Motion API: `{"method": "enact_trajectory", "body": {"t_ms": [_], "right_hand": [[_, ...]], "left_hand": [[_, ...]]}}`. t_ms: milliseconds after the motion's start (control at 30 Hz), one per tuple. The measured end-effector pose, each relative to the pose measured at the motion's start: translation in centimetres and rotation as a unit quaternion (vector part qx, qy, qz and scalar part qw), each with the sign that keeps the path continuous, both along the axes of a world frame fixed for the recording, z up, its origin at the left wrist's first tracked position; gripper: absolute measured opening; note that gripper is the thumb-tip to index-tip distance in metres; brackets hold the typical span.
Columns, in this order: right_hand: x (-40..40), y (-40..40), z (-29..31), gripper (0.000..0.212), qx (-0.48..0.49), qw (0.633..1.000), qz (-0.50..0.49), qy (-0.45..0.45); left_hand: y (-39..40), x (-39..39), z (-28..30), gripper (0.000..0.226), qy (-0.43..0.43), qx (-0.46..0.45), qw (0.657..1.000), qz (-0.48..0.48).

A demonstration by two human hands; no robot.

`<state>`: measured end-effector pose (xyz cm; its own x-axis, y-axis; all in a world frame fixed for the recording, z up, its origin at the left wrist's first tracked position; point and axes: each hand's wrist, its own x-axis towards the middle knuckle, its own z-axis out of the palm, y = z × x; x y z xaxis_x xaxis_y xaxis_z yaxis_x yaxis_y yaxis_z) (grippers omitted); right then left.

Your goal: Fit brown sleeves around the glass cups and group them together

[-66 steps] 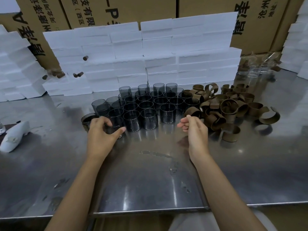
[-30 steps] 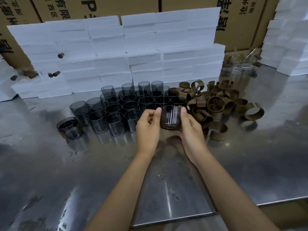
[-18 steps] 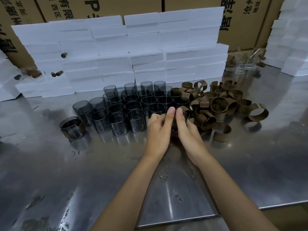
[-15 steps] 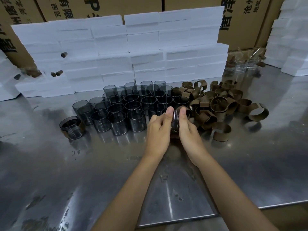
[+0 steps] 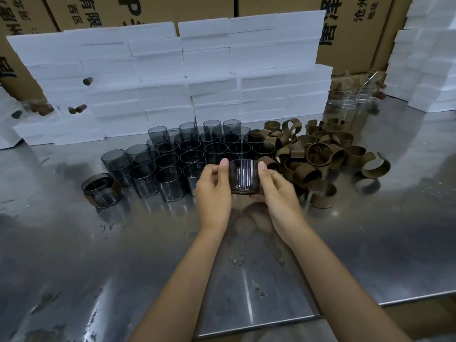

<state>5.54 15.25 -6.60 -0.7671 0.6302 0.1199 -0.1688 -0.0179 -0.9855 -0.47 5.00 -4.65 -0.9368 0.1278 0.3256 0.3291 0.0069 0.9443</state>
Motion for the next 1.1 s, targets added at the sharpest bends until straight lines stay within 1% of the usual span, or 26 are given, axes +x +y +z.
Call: {"method": "enact_trajectory", "body": {"t_ms": [67, 133, 233, 267, 367, 467, 567, 633, 700, 800, 867, 900, 933, 967, 1000, 1100], "right_hand": [[0.2, -0.3, 0.4, 0.049, -0.009, 1.000, 0.017, 0.004], [0.3, -0.6, 0.7, 0.063, 0.001, 0.999, 0.044, 0.000], [0.8, -0.9, 1.0, 0.066, 0.044, 0.996, 0.077, -0.005], [0.9, -1.0, 1.1, 0.066, 0.048, 0.995, 0.087, -0.007], [1.0, -1.2, 1.3, 0.066, 0.047, 0.995, 0.086, -0.015], [0.9, -1.1, 1.1, 0.067, 0.055, 0.996, 0.070, -0.024], [0.6, -0.8, 0.7, 0.061, 0.030, 0.998, 0.043, -0.024], [0.4, -0.6, 0.5, 0.056, 0.015, 0.999, 0.030, -0.013], [0.3, -0.4, 0.2, 0.048, 0.021, 1.000, 0.018, -0.004], [0.4, -0.3, 0.1, 0.041, 0.030, 1.000, 0.007, -0.002], [0.3, -0.3, 0.2, 0.026, 0.011, 1.000, 0.007, 0.013], [0.3, -0.3, 0.3, 0.030, -0.012, 1.000, 0.006, 0.018], [0.3, -0.2, 0.4, 0.047, -0.041, 0.999, 0.005, 0.022], [0.3, -0.1, 0.5, 0.060, -0.073, 0.997, 0.013, 0.027], [0.3, 0.1, 0.6, 0.061, -0.096, 0.994, 0.027, 0.033], [0.5, 0.3, 1.0, 0.041, -0.148, 0.986, 0.064, 0.038]], "left_hand": [[-0.1, 0.3, 0.1, 0.046, -0.017, 0.004, 1.000, -0.012], [-0.1, 0.9, 0.2, 0.055, -0.041, 0.014, 0.997, -0.060], [0.1, 1.4, 0.1, 0.059, -0.057, -0.012, 0.987, -0.148], [0.2, 1.5, 0.1, 0.060, -0.057, -0.021, 0.985, -0.163], [0.2, 1.4, 0.2, 0.065, -0.030, -0.053, 0.988, -0.139], [0.2, 1.4, 0.4, 0.053, -0.029, -0.082, 0.988, -0.126], [0.2, 1.3, 0.4, 0.054, -0.034, -0.084, 0.988, -0.128], [0.1, 1.2, 0.4, 0.048, -0.050, -0.032, 0.988, -0.142], [-0.1, 1.2, 0.5, 0.039, -0.072, 0.014, 0.985, -0.154], [-0.2, 1.0, 0.6, 0.031, -0.091, 0.035, 0.985, -0.143], [-0.2, 1.0, 0.6, 0.026, -0.090, 0.049, 0.987, -0.122], [-0.2, 0.9, 0.6, 0.026, -0.079, 0.052, 0.989, -0.111], [-0.2, 1.0, 0.6, 0.027, -0.065, 0.052, 0.991, -0.105], [-0.2, 1.1, 0.6, 0.028, -0.051, 0.050, 0.992, -0.107], [-0.2, 1.3, 0.6, 0.028, -0.042, 0.048, 0.992, -0.113], [-0.1, 1.4, 0.6, 0.027, -0.026, 0.043, 0.989, -0.138]]}}
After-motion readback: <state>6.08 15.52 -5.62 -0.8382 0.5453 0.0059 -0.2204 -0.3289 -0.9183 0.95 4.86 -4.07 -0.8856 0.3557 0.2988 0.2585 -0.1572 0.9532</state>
